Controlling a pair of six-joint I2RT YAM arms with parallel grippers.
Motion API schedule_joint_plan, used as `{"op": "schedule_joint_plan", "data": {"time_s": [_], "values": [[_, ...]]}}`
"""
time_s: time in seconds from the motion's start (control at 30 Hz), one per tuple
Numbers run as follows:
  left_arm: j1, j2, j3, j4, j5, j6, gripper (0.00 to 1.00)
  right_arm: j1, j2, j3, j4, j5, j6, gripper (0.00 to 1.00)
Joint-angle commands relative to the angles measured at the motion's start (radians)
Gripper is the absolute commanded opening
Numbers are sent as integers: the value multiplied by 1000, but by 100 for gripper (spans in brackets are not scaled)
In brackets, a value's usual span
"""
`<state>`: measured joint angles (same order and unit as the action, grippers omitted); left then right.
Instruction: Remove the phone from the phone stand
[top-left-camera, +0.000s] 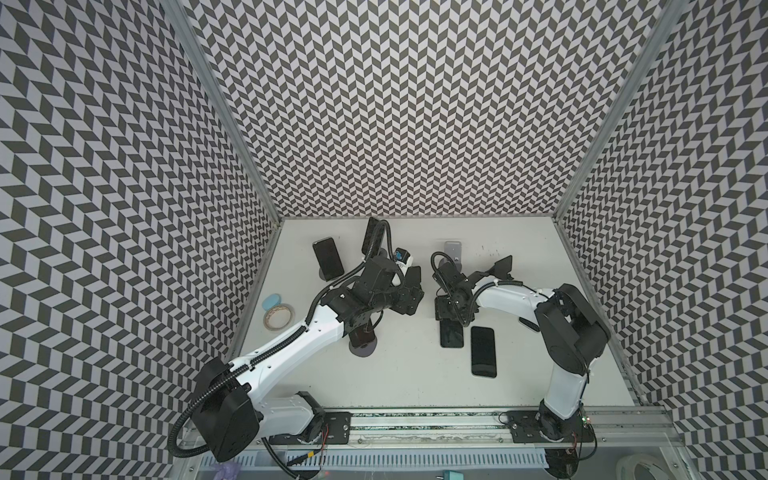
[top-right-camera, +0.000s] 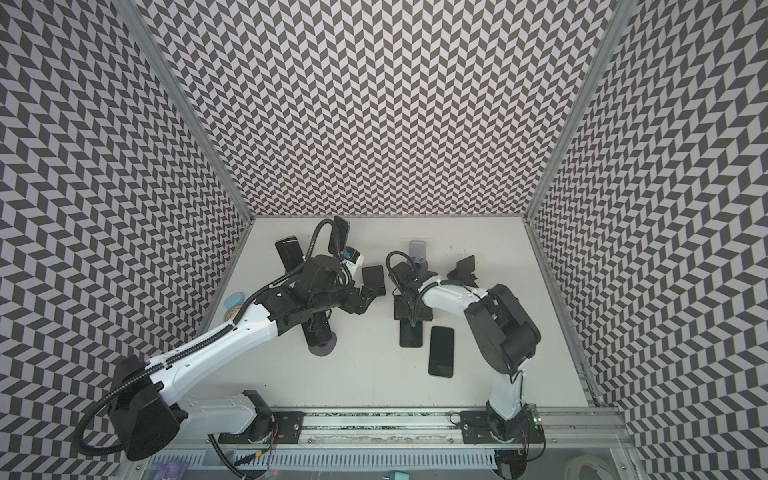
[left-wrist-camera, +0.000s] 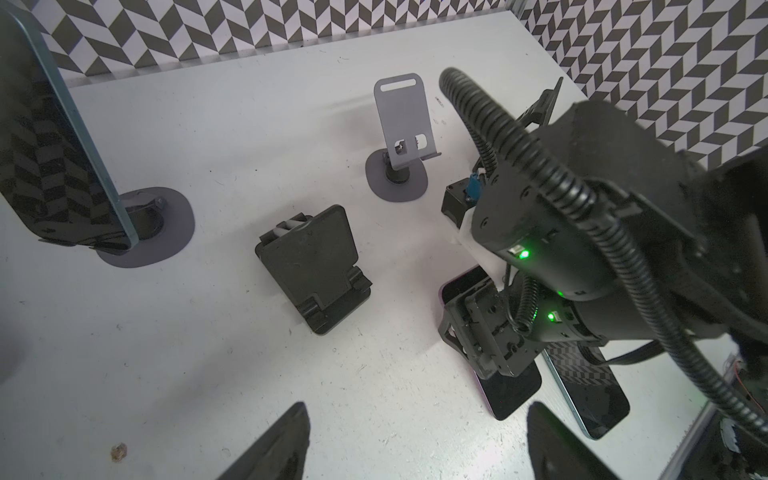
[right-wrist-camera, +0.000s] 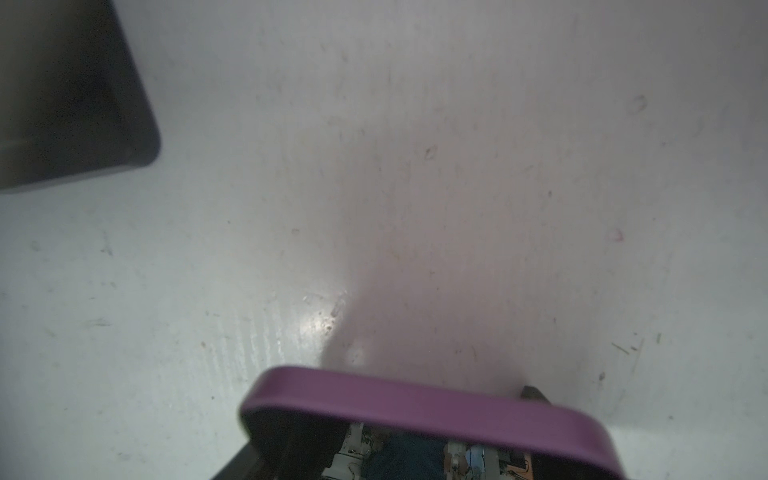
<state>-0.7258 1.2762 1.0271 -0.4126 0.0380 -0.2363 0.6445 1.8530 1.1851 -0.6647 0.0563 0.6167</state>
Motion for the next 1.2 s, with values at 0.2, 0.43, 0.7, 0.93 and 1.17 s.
{"op": "schedule_joint_plan", "data": {"time_s": [0.2,0.43,0.7,0.93,1.17], "values": [[4,-60,-13,5,-23,-1,83,-14,54,40,30,71,-11,53],[4,-69,-13,0,-28,2,83,-14,69,49,32,74,-6,55],[5,-68,-19,0,-28,2,83,-12,79,50,23,88,3,59],[6,-69,-18,4,-27,3,83,-11,81,43,21,98,8,61],[6,-66,-18,5,-23,5,83,-11,82,33,22,104,10,65]]}}
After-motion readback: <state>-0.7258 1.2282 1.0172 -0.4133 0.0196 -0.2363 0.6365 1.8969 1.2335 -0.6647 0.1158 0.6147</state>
